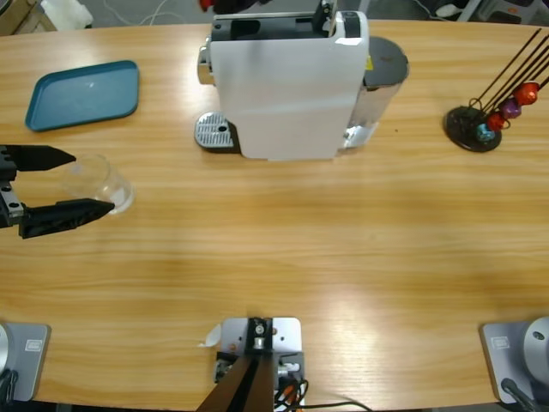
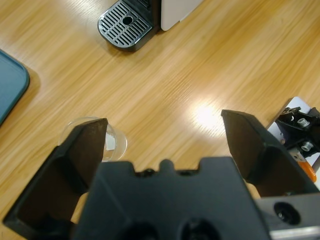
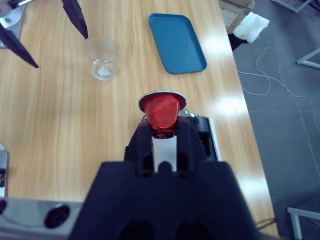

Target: Pour coffee

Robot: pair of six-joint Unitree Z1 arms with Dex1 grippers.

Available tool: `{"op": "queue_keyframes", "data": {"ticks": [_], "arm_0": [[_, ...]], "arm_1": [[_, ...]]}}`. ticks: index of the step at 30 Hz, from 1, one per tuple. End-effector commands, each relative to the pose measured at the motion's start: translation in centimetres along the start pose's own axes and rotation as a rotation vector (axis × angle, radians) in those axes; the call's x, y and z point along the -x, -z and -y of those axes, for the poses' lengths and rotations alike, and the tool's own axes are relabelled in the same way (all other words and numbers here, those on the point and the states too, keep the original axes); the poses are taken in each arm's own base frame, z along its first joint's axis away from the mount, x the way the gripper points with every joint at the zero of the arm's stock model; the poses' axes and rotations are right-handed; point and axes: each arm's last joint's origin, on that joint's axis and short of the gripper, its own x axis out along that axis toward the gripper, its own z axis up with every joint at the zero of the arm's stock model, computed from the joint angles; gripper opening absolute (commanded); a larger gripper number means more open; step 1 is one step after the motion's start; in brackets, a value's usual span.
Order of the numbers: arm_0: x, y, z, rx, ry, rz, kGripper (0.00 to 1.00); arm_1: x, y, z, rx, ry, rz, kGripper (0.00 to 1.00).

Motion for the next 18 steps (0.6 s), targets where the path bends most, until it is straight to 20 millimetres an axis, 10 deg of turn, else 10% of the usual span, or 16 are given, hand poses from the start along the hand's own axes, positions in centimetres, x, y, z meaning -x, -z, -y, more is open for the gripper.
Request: {"op": "queue_keyframes", "data": {"ticks": [1, 18], "arm_0": [[-0.6, 1.2, 0.1, -0.015, 0.02, -0.035, 0.987], [-0.7, 1.5, 0.1, -0.014, 0.019, -0.04, 0.987]], "arm_1": [[-3.9, 2.6, 2.4, -0.063, -0.033, -0.04, 0.0], [-4.9, 4.0, 3.7, -0.039, 0.089, -0.164, 0.0]]}}
